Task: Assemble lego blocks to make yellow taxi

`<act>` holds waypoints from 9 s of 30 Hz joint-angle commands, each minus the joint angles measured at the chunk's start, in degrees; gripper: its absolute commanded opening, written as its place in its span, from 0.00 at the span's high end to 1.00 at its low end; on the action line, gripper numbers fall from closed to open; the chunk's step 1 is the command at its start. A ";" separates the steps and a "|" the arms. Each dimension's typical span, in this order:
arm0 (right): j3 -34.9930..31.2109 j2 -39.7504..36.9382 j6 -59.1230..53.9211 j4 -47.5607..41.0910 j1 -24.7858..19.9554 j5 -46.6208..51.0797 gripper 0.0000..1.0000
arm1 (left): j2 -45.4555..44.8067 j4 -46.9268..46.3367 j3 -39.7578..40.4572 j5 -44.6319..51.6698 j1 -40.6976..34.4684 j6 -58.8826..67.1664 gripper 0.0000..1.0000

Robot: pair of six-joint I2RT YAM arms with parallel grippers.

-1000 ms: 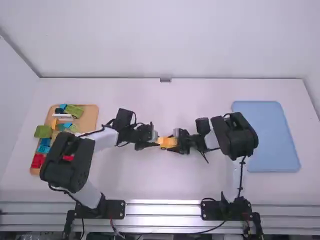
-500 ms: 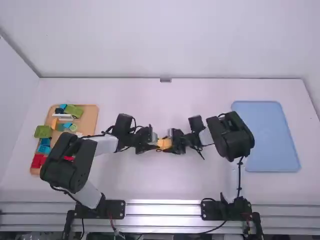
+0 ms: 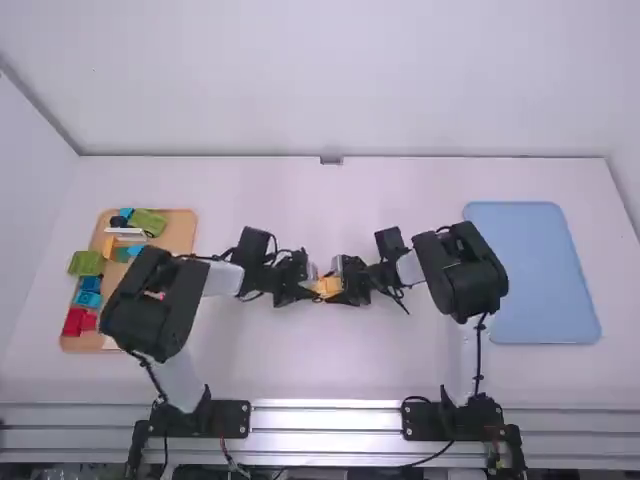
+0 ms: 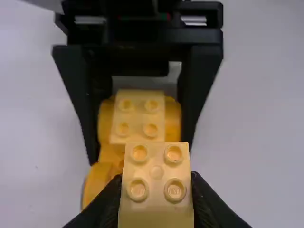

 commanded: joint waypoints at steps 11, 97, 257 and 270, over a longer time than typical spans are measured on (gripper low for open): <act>-0.48 0.90 0.59 -1.14 -0.31 5.05 0.53 | 1.14 0.35 0.70 -1.92 -0.11 -0.33 0.98; -0.48 0.90 0.81 -1.38 2.64 6.71 0.48 | 1.57 -0.63 0.72 -2.21 -0.68 1.22 0.48; -0.11 0.87 2.75 -0.76 -2.36 9.99 0.45 | -25.11 -21.31 3.58 -3.69 8.92 -1.81 0.01; -0.13 0.09 4.96 -1.22 -2.95 10.45 0.09 | -27.80 -20.79 0.35 -3.72 9.99 -1.79 0.01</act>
